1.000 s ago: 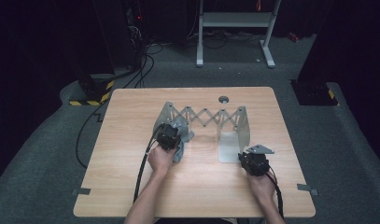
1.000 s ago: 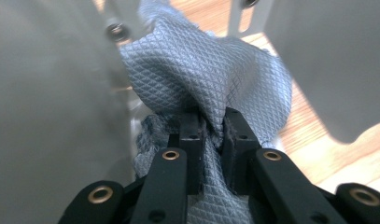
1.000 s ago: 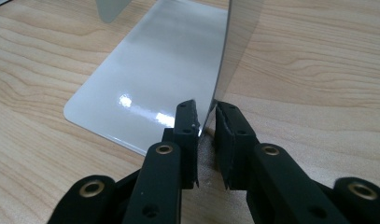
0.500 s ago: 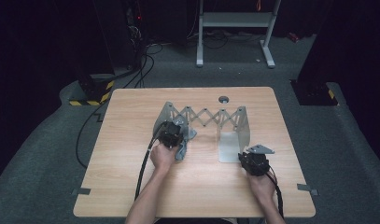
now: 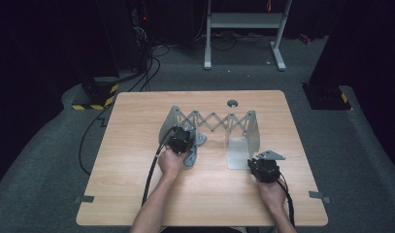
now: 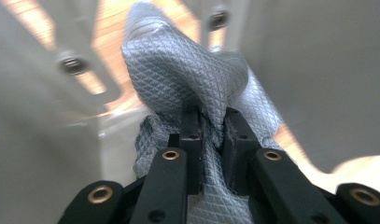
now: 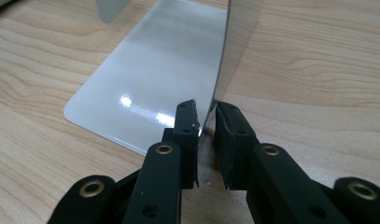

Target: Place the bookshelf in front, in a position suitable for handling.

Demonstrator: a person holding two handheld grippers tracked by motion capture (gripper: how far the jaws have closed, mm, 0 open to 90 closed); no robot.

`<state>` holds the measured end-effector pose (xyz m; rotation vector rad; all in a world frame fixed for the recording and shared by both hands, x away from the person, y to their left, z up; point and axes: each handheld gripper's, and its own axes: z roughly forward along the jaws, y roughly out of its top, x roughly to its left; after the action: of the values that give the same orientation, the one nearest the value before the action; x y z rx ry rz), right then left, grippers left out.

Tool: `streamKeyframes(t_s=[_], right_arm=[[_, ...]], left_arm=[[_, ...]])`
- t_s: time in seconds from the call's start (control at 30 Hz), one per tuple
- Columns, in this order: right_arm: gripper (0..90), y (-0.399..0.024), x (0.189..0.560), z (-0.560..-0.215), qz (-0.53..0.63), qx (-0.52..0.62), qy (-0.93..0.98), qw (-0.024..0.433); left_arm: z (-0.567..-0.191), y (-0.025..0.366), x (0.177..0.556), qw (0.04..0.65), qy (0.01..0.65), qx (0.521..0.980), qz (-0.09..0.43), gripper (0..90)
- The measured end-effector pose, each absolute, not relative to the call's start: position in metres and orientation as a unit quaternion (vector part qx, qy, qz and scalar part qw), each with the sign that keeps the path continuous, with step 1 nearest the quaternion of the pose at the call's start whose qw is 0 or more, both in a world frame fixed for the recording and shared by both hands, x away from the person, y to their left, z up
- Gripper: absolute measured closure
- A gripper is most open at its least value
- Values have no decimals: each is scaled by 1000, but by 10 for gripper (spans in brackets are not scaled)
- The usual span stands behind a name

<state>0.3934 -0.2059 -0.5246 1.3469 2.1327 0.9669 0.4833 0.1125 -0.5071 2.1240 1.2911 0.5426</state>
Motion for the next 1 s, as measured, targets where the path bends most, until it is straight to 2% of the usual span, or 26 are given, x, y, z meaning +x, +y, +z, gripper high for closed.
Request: streamKeyframes(t_s=[0.4,0.73,1.0], right_arm=[[795,-206,393,-525,349,485,771,218],[794,-206,393,-525,349,485,772,220],[795,-205,393,-525,349,484,772,220]], left_arm=[[-506,123,482,276,499,792,217,800],[-506,105,492,275,474,806,225,798],[-506,124,485,262,499,793,232,799]])
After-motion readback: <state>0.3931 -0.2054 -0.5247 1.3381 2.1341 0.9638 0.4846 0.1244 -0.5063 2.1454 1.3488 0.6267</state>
